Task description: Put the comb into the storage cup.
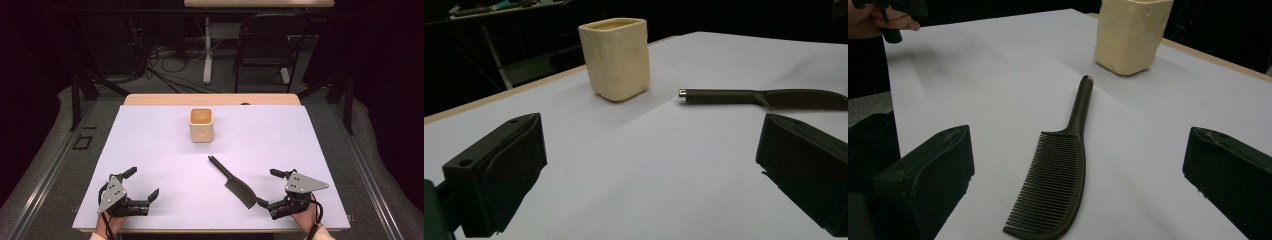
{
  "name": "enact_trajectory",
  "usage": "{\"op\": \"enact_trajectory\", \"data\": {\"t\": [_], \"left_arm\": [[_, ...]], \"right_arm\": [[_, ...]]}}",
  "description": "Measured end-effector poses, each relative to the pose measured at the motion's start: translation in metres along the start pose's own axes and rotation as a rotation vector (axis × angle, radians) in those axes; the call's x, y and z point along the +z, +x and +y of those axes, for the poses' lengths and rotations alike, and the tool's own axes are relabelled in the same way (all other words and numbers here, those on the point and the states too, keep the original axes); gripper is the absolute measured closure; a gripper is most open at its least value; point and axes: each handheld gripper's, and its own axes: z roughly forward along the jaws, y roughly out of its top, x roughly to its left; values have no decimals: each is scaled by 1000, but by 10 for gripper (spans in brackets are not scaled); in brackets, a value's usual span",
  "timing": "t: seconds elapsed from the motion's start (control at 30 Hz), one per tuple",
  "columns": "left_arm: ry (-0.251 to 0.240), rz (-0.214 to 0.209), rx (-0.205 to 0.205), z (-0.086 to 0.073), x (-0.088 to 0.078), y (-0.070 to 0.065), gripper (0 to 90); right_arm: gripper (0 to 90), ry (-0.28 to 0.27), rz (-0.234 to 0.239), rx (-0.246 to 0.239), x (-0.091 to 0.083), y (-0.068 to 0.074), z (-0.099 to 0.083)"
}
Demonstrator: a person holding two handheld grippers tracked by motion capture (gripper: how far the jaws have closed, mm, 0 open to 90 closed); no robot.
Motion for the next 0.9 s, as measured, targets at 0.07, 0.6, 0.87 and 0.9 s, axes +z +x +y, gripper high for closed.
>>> {"op": "enact_trajectory", "data": {"t": [0.07, 0.6, 0.87, 0.9], "left_arm": [[-1, 0, 0, 0, 0, 0, 0], [4, 9, -1, 0, -1, 0, 0], [-1, 12, -5, -1, -1, 1, 0], [-1, 12, -3, -1, -1, 1, 0]], "right_arm": [[0, 5, 0, 0, 1, 0, 0], [0, 60, 36, -4, 29, -5, 13], [0, 75, 50, -5, 42, -8, 19], [0, 77, 52, -7, 44, -8, 20]]}}
